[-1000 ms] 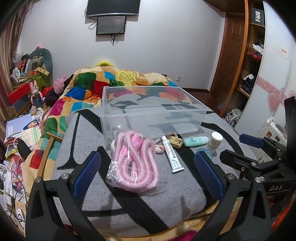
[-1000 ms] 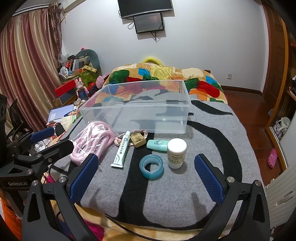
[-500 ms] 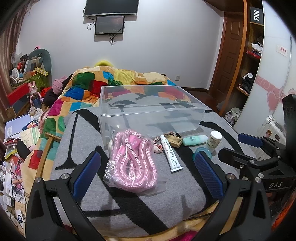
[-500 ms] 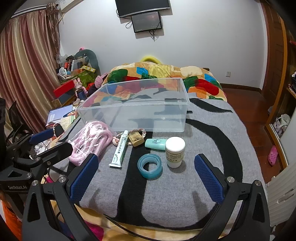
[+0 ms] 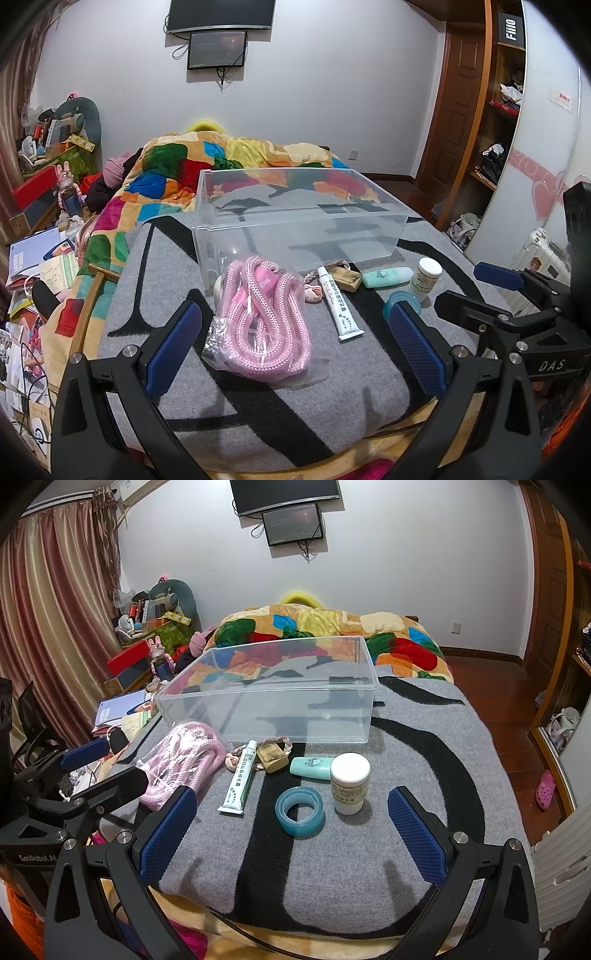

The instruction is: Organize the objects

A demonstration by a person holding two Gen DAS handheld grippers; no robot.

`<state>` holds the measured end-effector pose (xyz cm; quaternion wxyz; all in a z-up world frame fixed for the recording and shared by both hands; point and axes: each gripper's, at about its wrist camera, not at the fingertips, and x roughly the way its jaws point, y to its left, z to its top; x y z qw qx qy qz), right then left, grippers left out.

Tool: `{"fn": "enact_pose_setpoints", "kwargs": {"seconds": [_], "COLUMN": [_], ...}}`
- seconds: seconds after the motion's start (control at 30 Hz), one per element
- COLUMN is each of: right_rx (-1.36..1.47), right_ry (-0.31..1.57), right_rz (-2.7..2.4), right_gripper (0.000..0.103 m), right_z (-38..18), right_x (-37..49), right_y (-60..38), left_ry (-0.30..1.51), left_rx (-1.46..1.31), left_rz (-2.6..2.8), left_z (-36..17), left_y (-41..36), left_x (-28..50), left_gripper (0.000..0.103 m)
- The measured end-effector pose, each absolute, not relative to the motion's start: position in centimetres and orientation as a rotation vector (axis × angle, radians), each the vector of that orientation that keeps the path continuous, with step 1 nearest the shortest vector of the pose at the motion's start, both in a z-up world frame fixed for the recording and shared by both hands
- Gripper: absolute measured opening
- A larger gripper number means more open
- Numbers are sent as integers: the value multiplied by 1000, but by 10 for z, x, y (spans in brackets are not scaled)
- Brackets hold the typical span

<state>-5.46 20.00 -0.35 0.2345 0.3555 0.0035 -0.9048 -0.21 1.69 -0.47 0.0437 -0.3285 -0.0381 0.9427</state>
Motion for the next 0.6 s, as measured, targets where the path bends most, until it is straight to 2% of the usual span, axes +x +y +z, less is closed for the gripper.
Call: {"fn": "enact_pose_setpoints", "kwargs": {"seconds": [0.33,0.47,0.6], "right_rx": [980,986,1007], "right_ry": [5,-4,-20], "right_rz": [-2489,-2486,-2482], "right_gripper": [103,103,102], "right_z": [-7,-12,-20], "right_x": [-57,-62,-70], "right_y": [201,205,213], "left_ry": [-100,-127,-135], "left_rx": [-1011,-1051,-1110], "left_rz": [2854,2832,2843], "left_z": [-11,-17,-28], "left_y": [20,17,10], "left_x": [-2,-7,-16], "left_gripper": [103,89,83]}}
